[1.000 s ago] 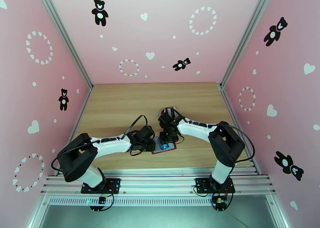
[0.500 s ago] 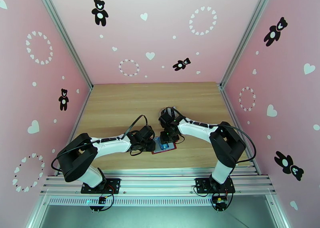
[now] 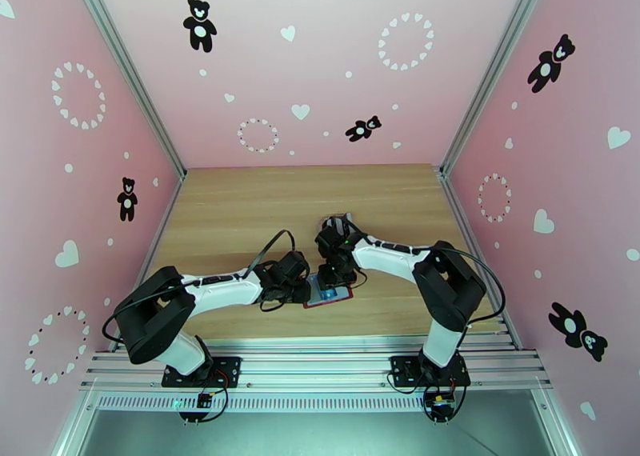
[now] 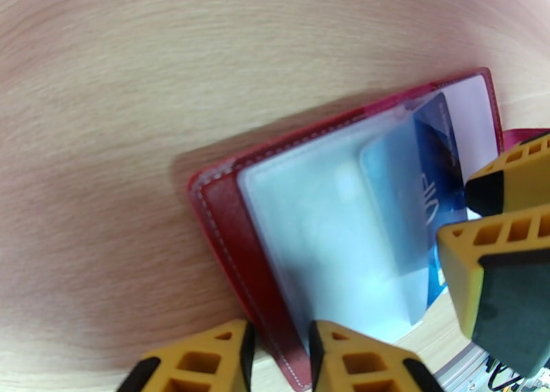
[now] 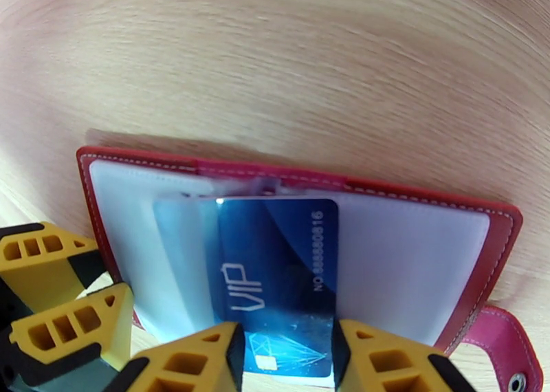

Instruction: Put the credit cards into the card holder

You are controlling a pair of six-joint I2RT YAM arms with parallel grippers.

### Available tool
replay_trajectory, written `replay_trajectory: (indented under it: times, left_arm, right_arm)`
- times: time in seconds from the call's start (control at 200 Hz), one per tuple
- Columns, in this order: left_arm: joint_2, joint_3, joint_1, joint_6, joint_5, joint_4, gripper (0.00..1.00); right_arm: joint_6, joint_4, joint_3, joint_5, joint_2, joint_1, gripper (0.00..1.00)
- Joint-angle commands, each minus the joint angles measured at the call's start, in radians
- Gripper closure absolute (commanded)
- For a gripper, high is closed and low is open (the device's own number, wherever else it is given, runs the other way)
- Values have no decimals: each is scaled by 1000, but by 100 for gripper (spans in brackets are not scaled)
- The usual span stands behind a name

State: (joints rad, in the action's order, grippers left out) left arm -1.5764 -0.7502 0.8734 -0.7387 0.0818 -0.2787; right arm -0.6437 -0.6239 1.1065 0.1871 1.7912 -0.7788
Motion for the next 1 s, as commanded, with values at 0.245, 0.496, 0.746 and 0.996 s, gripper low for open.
replay_trajectory:
  times: [0.245, 0.496, 0.746, 0.996]
  left_arm:
    - [7, 3, 2, -9, 17, -22, 69]
    - [10, 8, 0, -7, 13, -24, 69]
    - [19, 11, -11, -6, 13, -27, 69]
    - [31, 14, -22, -4, 16, -31, 71]
  right_arm:
    - [-38, 58, 13, 103, -2, -26, 60]
    - [-31, 29, 17, 77, -49, -21, 60]
    - [-17, 10, 12, 44, -53, 4, 59]
    - [-14, 33, 16, 57, -9, 5, 61]
